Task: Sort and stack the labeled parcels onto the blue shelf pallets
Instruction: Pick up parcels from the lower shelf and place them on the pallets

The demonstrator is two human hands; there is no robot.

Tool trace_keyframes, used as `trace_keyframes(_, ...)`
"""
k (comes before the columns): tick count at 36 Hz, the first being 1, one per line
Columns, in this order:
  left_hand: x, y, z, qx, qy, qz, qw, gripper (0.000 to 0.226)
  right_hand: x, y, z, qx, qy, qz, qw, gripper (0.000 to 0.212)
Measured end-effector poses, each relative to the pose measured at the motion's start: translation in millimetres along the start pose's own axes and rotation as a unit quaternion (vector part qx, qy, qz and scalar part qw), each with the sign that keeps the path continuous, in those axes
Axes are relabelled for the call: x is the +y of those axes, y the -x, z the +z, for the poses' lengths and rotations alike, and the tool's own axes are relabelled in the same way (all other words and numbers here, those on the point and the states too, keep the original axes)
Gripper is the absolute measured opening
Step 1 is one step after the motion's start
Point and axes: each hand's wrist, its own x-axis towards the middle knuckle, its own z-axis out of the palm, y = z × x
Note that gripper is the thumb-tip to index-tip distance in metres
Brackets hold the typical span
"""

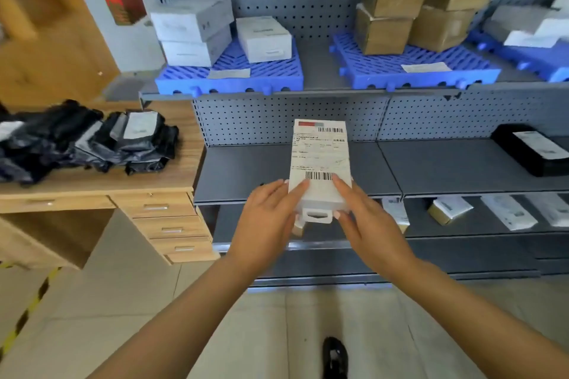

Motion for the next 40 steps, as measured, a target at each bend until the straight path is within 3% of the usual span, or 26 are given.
trace_keyframes(9,-6.4,7.2,-85.2,0.087,-0.009,0.026,0.996,0.05,-80.0,-5.7,-30.3,0.059,-0.007,-0.074,0.995,0.061)
trace_keyframes(17,-18.8,-12.3,-120.9,0.122,-0.029,0.03,0.992,0.052,-109.7,-33.2,-55.3,0.074,0.011,-0.108,0.991,0.061)
trace_keyframes(26,-40.8,-65.2,-119.7,0.156,-0.051,0.028,0.986,0.062,-101.5,-88.4,-74.1,0.079,0.02,-0.123,0.989,0.061)
trace_keyframes(40,-100.5,-191.8,-84.5,0.139,-0.06,-0.041,0.988,0.05,-43.2,-242.3,-84.8,0.079,-0.011,-0.14,0.987,0.059)
